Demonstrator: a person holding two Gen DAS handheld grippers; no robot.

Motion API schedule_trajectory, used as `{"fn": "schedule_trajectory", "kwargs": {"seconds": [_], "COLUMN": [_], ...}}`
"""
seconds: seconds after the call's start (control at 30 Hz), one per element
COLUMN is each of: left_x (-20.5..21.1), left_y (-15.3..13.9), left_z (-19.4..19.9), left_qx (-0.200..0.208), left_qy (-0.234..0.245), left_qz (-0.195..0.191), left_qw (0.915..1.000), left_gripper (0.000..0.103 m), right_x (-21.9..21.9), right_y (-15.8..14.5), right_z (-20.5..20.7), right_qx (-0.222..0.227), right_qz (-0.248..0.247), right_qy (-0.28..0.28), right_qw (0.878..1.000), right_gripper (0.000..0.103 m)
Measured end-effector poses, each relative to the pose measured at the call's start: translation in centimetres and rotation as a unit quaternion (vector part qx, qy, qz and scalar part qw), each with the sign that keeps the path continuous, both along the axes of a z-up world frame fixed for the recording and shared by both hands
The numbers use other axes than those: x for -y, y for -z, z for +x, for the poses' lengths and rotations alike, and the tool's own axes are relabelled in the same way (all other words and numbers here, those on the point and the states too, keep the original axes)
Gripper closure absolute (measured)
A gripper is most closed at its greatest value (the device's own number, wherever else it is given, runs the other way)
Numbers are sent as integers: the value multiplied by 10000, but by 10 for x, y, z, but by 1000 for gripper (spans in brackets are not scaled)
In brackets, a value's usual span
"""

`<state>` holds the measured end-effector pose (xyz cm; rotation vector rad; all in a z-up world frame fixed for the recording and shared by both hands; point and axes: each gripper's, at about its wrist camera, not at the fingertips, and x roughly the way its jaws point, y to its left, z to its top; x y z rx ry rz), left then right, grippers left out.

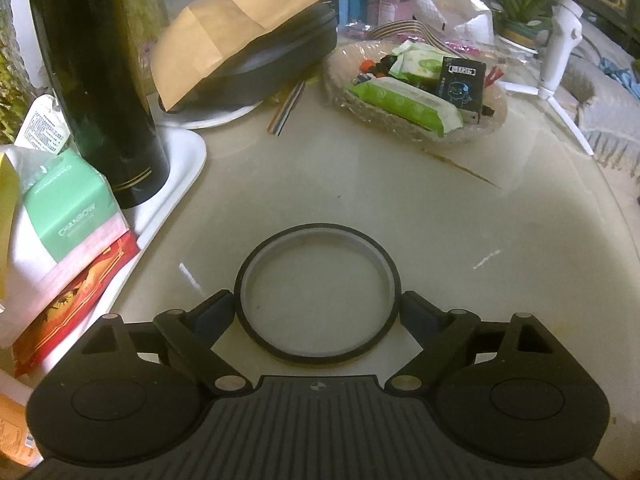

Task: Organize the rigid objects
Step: 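Close the left tool around the clear black-rimmed ring while the right tool holds the pouch, then lift the ring with the left tool while the right tool carries the pouch toward the box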

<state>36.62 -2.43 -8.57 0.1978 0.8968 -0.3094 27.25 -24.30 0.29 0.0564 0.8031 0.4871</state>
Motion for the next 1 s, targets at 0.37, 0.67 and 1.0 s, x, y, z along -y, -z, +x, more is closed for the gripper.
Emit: {"fn": "schedule_trajectory", "kwargs": {"seconds": [0.37,0.67,1.0], "left_x": [9,7,1], "left_y": [-14,-36,-58], "left_z": [-7,-27,-54], "left_qx": [302,571,653], "left_qy": [114,214,143], "left_qz": [68,320,204], "left_qw": [9995,9976,9976], "left_gripper": [14,14,14], "right_x": [4,4,-7], "right_y": [2,3,5], "right_z": [0,-2,-3], "right_qx": [-24,-15,6], "right_qz": [-44,-92,-150], "right_qy": [43,88,3], "right_qw": [10000,9999,9999], "right_gripper": [28,28,28]}}
